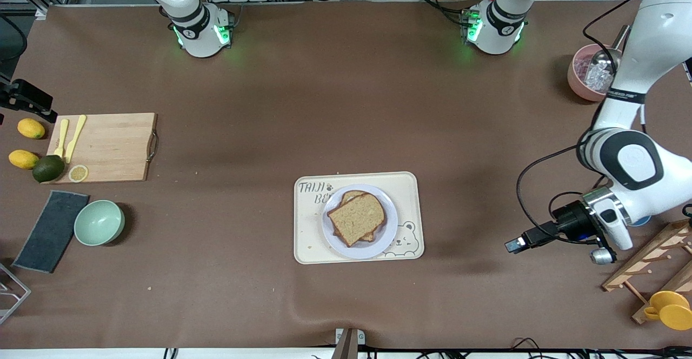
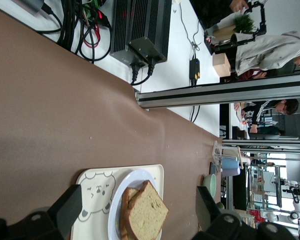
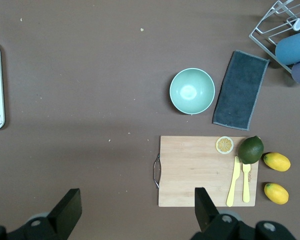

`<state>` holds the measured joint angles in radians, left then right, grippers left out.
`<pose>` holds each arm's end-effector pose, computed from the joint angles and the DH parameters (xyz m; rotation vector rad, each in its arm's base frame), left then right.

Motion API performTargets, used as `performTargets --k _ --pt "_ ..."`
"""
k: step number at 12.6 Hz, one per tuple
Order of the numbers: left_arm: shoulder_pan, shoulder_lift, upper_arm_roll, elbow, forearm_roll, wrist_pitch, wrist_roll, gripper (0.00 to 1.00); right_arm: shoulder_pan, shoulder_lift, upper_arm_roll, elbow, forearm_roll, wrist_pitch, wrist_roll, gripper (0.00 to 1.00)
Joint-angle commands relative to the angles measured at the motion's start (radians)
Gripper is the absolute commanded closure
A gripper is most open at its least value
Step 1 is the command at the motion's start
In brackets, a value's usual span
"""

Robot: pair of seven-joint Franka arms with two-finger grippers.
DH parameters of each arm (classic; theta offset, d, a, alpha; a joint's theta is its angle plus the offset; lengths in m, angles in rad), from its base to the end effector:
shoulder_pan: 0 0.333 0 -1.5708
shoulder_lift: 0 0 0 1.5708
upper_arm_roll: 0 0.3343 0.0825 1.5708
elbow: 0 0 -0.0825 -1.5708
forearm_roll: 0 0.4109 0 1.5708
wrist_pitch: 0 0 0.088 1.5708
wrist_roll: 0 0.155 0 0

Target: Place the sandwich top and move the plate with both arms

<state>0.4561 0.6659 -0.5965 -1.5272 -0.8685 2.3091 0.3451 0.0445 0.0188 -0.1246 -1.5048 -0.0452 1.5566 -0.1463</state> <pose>0.7729 -0.0729 0.3297 2.1068 0.2472 0.3008 0.5859 -0.0534 0.6157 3.0887 0.1002 0.0426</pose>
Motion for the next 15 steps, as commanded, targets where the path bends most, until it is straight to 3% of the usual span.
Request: performTargets --k 1,3,6,8,11,15 --pt "0.0 -0.043 -0.002 0.042 0.197 -0.052 -0.162 0.0 0.005 0.003 0.0 0.006 0.013 -0.006 0.014 0.0" --pt "-0.026 -0.055 -0.011 0.096 0.359 -0.097 -0.304 0.0 0.003 0.003 0.0 0.006 0.013 -0.004 0.014 0.0" --pt "-0.068 -0.116 -0.009 0.119 0.497 -0.201 -0.38 0.0 0.001 0.003 0.0 0.006 0.013 -0.007 0.014 0.0" --pt "-0.089 -0.172 -0.017 0.134 0.76 -0.316 -0.383 0.0 0.005 0.001 0.0 0.006 0.013 -0.009 0.016 0.0" --pt "-0.105 -0.253 -0.028 0.142 0.839 -0.427 -0.432 0.0 0.003 0.0 0.0 0.006 0.013 -0.012 0.011 0.0" --pt "-0.111 -0.36 -0.025 0.142 1.045 -0.595 -0.508 0.0 0.001 0.0 0.0 0.006 0.013 -0.015 0.011 0.0"
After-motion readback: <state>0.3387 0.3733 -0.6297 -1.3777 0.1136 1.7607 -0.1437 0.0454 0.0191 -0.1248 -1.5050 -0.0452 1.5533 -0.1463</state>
